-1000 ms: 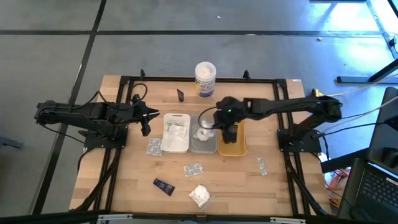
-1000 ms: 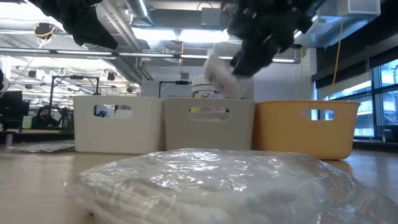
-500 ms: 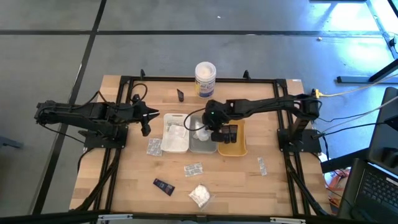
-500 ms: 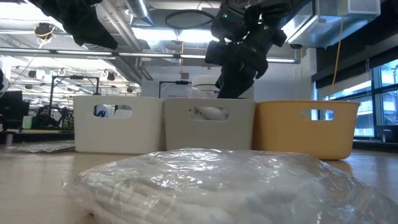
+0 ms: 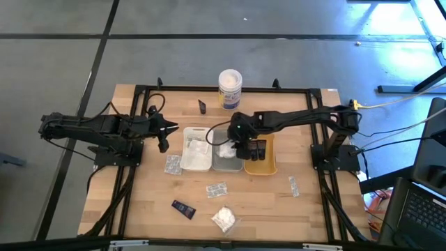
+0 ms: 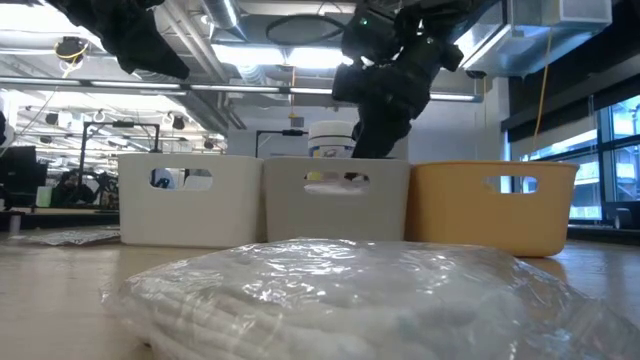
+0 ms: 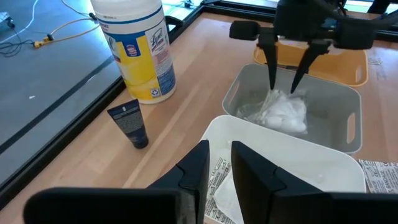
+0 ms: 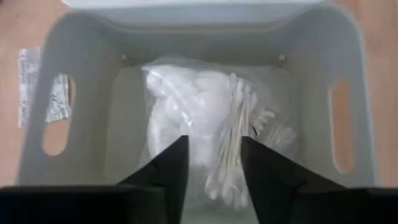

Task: Pick & Place Travel size toiletries
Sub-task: Put the white band-aid into the white bin

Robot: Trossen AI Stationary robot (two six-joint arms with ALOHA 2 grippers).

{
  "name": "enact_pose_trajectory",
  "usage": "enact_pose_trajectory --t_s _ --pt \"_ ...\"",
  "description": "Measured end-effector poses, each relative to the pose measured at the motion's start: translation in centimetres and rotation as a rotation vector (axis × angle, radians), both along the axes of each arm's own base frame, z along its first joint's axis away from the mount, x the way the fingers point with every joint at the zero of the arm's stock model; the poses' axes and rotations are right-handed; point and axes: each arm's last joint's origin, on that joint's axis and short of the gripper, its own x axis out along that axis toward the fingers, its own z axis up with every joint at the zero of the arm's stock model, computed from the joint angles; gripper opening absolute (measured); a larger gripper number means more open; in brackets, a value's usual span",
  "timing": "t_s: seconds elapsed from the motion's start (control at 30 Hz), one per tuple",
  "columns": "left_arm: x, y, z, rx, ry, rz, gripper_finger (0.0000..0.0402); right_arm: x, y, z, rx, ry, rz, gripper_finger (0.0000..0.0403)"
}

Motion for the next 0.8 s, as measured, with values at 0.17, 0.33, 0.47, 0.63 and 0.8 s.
enact_pose_trajectory --t_s 0.17,0.33,0.47,0.63,0.8 --pt "0.0 0.0 0.0 0.0 0.001 0.0 0.0062 -0.6 0.2 1.7 0.008 -0.043 -0.002 0.0198" --pt "0.0 0.0 0.0 0.0 0.0 0.0 0.0061 -1.1 0.8 3.4 0.013 -0.092 0.019 0.0215" --pt "0.0 0.0 0.0 0.0 0.0 0.0 0.0062 -1.7 1.6 4.5 0.014 -0.11 0.043 0.0208" --pt "0.0 0.0 0.0 0.0 0.0 0.0 0.0065 -2.8 3.0 6.0 0.006 -0.116 0.091 0.0182" --pt "0.0 0.0 0.0 0.0 0.0 0.0 0.0063 -4.2 4.5 7.2 0.018 -0.104 0.123 0.0153"
